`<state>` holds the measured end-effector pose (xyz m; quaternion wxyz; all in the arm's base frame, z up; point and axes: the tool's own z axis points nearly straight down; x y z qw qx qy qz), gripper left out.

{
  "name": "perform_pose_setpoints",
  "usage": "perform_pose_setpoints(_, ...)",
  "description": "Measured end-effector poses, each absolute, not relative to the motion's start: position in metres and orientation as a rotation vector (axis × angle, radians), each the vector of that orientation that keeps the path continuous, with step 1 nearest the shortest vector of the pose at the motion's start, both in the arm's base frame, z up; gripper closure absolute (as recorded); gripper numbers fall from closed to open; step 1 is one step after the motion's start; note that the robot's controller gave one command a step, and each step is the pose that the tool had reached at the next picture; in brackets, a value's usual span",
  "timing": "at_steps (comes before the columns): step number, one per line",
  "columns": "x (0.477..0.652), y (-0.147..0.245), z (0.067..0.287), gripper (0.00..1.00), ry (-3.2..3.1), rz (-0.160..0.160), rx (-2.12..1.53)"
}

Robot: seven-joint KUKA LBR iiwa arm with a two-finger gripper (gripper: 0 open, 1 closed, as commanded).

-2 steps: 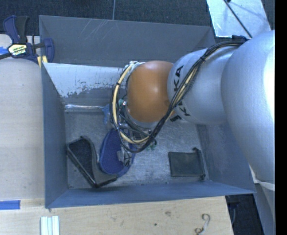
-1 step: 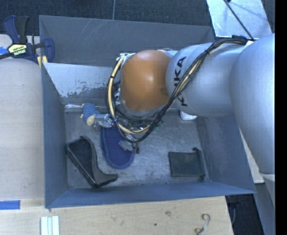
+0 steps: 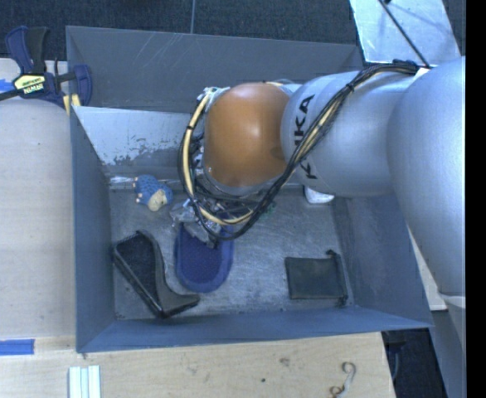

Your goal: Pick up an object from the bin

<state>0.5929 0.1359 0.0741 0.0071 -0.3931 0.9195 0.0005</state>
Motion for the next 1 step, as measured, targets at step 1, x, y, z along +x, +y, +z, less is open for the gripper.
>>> perform_pose_setpoints(1, 0.5778, 0.1395, 0.2243, 1.0, 2.846, -0.003, -1.302)
